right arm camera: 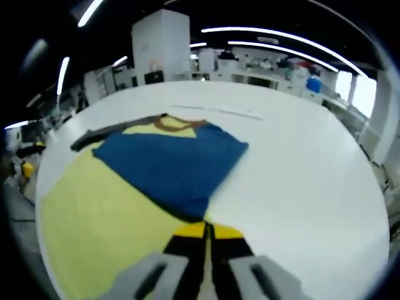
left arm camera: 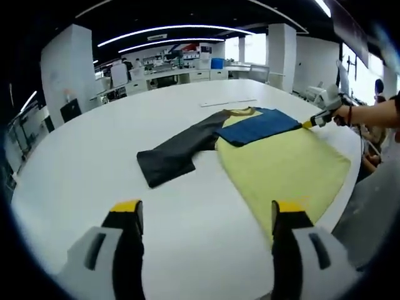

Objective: Fold the garment on the visible template until the final outline fits inside the template.

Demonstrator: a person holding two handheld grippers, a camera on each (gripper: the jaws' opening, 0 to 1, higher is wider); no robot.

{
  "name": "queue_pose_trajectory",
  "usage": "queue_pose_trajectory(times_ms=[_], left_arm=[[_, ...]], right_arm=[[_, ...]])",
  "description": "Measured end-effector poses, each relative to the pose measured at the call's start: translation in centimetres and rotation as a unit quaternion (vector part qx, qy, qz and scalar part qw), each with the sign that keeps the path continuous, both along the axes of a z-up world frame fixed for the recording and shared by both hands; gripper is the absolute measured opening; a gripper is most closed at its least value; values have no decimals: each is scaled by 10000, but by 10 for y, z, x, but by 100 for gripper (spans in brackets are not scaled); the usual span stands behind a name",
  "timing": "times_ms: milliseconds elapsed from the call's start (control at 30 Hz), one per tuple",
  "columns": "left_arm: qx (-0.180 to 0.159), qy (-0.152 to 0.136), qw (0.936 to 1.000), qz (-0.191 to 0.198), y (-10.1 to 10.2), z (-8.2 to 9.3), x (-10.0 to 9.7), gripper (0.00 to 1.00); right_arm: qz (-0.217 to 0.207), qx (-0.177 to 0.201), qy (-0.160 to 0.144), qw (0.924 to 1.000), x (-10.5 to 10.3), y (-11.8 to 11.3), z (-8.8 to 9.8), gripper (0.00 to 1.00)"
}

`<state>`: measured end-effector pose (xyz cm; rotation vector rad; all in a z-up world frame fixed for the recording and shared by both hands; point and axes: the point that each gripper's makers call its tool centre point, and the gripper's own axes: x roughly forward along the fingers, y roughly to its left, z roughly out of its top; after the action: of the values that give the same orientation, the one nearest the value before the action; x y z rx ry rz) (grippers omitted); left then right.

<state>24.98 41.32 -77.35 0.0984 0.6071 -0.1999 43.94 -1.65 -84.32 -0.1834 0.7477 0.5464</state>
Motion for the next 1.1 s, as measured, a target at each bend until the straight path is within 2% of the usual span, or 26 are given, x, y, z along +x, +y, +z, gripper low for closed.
queue_pose_trajectory(times_ms=[133, 300, 500, 867, 1100], left_arm=[[11, -57, 9999, 156, 10, 0, 6, 70], [-144, -179, 9988, 428, 25, -1, 18, 60], [-54, -259, 9984, 506, 34, -5, 31, 50], [17, -188, 9989, 427, 34, -23, 49, 41], [-22, -204, 9985, 504, 37, -28, 60, 37]], right_arm=[[39, -26, 9, 10000, 4, -6, -1, 0], [59, -28, 26, 10000, 3, -12, 1, 0], [113, 22, 36, 9999, 2, -20, 3, 0], [154, -49, 84, 9998, 8, -41, 3, 0], [139, -66, 114, 9998, 7, -39, 2, 0]])
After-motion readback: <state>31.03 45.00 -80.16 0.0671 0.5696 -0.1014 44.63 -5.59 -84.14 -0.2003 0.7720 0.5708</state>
